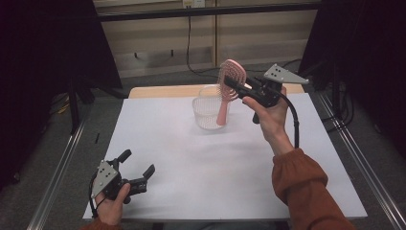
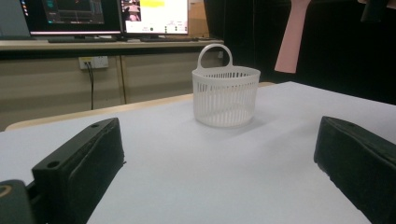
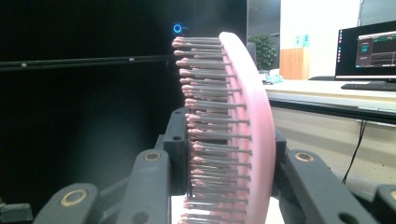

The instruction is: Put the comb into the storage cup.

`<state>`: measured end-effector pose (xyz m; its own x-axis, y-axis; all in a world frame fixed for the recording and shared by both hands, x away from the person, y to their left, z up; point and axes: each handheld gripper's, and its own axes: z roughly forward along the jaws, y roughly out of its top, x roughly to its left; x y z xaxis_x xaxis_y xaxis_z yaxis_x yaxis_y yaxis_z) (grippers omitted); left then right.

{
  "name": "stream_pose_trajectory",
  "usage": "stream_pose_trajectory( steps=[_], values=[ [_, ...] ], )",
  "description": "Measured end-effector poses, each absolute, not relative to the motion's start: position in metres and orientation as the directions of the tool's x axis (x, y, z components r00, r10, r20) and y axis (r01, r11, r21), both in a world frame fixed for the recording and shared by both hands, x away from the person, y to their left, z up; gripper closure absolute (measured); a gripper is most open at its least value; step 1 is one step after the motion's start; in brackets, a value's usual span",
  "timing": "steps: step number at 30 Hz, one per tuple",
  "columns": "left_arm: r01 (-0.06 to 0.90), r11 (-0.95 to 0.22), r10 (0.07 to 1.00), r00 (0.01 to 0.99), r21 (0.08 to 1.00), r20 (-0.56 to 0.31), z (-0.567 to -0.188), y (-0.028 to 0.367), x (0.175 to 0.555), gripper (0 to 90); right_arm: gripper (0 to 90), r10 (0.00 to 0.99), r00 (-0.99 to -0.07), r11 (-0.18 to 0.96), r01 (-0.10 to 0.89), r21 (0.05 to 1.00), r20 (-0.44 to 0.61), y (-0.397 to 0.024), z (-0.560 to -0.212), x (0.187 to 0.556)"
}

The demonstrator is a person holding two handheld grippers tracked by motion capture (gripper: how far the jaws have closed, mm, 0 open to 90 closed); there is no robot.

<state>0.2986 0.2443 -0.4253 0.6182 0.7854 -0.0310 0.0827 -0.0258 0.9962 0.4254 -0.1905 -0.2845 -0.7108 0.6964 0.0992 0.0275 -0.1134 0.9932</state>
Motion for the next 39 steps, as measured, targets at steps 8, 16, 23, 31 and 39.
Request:
stream_pose_trajectory(
  steps=[8, 16, 23, 31, 39],
  values=[
    [0.09, -0.016, 0.79, 0.611, 0.996, -0.043, -0.425, 0.245, 0.299, 1.6, 65.1, 0.707, -0.701, -0.117, 0.008, 0.993, 0.089, -0.189, -0.277, 0.434],
    [0.08, -0.013, 0.787, 0.615, 0.997, -0.04, -0.425, 0.244, 0.298, 2.3, 65.0, 0.73, -0.675, -0.135, 0.007, 0.991, 0.105, -0.187, -0.276, 0.447],
    [0.088, -0.01, 0.788, 0.613, 0.996, -0.046, -0.425, 0.245, 0.299, 2.3, 65.1, 0.747, -0.652, -0.165, 0.002, 0.986, 0.126, -0.184, -0.281, 0.455],
    [0.093, -0.016, 0.784, 0.619, 0.996, -0.045, -0.425, 0.243, 0.298, 2.3, 65.1, 0.762, -0.631, -0.175, 0.011, 0.984, 0.143, -0.184, -0.287, 0.466],
    [0.095, -0.024, 0.782, 0.622, 0.995, -0.04, -0.426, 0.243, 0.299, 2.3, 65.1, 0.78, -0.608, -0.177, 0.009, 0.984, 0.146, -0.179, -0.291, 0.476]
  ],
)
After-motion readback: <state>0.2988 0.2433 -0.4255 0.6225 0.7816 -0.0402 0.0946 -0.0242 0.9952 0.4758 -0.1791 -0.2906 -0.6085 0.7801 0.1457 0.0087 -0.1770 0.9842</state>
